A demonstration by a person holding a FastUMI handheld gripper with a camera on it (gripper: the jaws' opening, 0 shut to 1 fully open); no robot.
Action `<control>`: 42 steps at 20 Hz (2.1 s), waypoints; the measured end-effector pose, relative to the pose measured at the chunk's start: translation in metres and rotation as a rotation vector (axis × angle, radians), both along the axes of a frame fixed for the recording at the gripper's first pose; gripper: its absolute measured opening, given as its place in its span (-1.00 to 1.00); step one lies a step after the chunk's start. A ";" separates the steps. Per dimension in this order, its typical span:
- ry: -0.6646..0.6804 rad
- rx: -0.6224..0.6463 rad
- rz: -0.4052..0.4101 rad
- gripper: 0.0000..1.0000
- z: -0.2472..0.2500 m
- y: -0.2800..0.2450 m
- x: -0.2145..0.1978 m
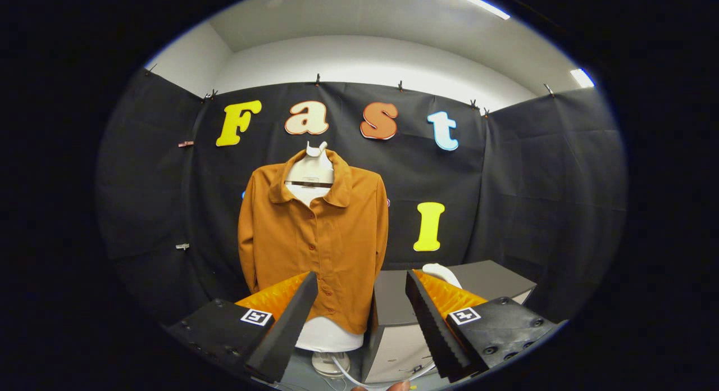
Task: Iron the clothes twice with a garment steamer, once on the left side and once on the right side.
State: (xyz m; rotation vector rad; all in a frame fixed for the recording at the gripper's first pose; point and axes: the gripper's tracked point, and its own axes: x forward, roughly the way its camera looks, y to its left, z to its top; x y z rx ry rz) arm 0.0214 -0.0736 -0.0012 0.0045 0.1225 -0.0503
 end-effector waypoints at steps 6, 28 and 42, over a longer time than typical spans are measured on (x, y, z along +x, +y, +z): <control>0.211 0.047 -0.051 0.97 -0.033 -0.108 0.053; 0.928 0.154 0.013 0.46 -0.274 -0.261 0.229; 0.560 0.152 0.004 -0.44 -0.177 -0.248 0.195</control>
